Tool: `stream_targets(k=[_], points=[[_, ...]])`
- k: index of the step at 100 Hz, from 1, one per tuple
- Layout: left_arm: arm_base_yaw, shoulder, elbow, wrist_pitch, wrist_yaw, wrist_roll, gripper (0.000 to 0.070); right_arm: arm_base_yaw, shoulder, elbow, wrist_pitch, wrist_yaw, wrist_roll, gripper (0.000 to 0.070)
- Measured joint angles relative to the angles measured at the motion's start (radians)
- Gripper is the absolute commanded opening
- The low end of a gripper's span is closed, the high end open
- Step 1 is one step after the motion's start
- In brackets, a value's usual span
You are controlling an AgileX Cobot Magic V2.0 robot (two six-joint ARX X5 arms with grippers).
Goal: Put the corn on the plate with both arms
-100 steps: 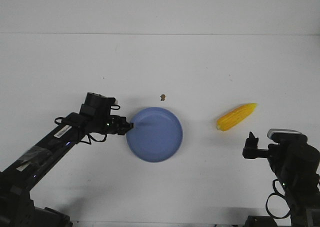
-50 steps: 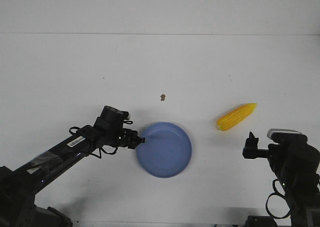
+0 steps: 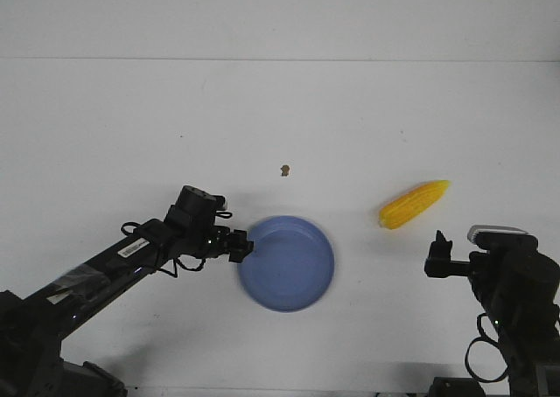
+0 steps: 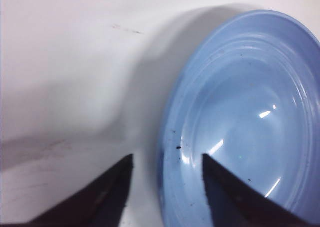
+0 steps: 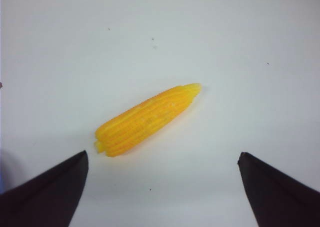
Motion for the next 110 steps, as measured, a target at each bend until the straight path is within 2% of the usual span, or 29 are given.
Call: stream_targets(k=[10, 33, 52, 73, 87, 110], points=[[0.0, -0.005, 0.0, 0.023, 0.0, 0.0, 0.0509, 0.0, 0.0, 0.0, 0.0, 0.0, 0.0, 0.0633], [0.014, -0.144, 0.0, 0.096, -0.006, 0.024, 0.051, 0.0, 0.0, 0.0, 0.0, 0.0, 0.0, 0.0633], [0.073, -0.292, 0.0, 0.04, -0.183, 0.13, 0.0509, 0.0, 0.0, 0.0, 0.0, 0.0, 0.002, 0.0633], [0.186, -0.44, 0.0, -0.113, -0.37, 0.242, 0.051, 0.0, 0.004, 0.0, 0.0, 0.0, 0.042, 0.0633], [0.279, -0.483, 0.0, -0.189, -0.396, 0.286, 0.0509, 0.0, 0.043, 0.0, 0.009, 0.0, 0.092, 0.0633], [0.323, -0.51, 0.0, -0.166, -0.397, 0.297, 0.0509, 0.0, 0.264, 0.0, 0.158, 0.0, 0.21, 0.0633]])
